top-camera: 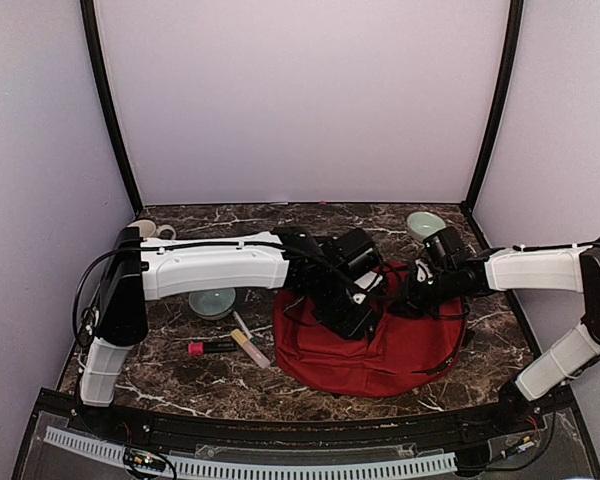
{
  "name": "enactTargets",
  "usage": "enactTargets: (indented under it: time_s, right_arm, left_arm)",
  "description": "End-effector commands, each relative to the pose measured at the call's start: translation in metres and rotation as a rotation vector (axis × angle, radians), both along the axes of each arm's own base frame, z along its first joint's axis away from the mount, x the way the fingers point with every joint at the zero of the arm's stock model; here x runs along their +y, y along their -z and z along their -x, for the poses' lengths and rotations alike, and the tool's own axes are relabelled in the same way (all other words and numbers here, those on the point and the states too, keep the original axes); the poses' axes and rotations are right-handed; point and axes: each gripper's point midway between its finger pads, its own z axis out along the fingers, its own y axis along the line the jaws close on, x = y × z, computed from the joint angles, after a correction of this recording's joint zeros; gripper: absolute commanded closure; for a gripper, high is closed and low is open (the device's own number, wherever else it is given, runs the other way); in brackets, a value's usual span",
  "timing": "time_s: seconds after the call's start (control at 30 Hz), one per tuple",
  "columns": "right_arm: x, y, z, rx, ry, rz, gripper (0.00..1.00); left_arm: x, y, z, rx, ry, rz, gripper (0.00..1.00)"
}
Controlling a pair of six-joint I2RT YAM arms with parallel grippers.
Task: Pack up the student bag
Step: Unzip the lower front pocket of the student bag.
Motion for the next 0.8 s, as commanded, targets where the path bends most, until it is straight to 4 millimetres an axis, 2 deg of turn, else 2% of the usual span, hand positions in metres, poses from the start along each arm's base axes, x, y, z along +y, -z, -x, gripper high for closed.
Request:
enactTargets:
  time_s: [0.0, 0.23, 0.33, 0.43, 0.57, 0.77]
  right_arm:
    - [-0.003, 0.006, 0.005, 0.013, -0.034, 0.015, 1.00]
    - [-0.001, 0.001, 0.009, 0.009, -0.083, 0.020, 1.00]
    - [-0.002, -0.002, 0.008, 0.009, -0.096, 0.032, 0.94]
    - [0.002, -0.011, 0.004, -0.006, -0.114, 0.023, 0.89]
    - [0.005, -0.027, 0.000, -0.031, -0.139, 0.019, 0.83]
    - [0.003, -0.057, -0.007, -0.090, -0.147, 0.042, 0.76]
  left_arm:
    - [0.001, -0.031, -0.003, -0.025, -0.035, 0.037, 0.99]
    - [0.005, -0.041, -0.006, -0.049, -0.035, 0.022, 0.83]
    - [0.010, -0.053, -0.010, -0.079, -0.052, 0.003, 0.70]
    - [0.024, -0.062, -0.015, -0.110, -0.086, -0.042, 0.62]
    - [0.066, -0.065, -0.021, -0.152, -0.200, -0.178, 0.57]
    - [0.153, -0.067, -0.015, -0.187, -0.433, -0.345, 0.43]
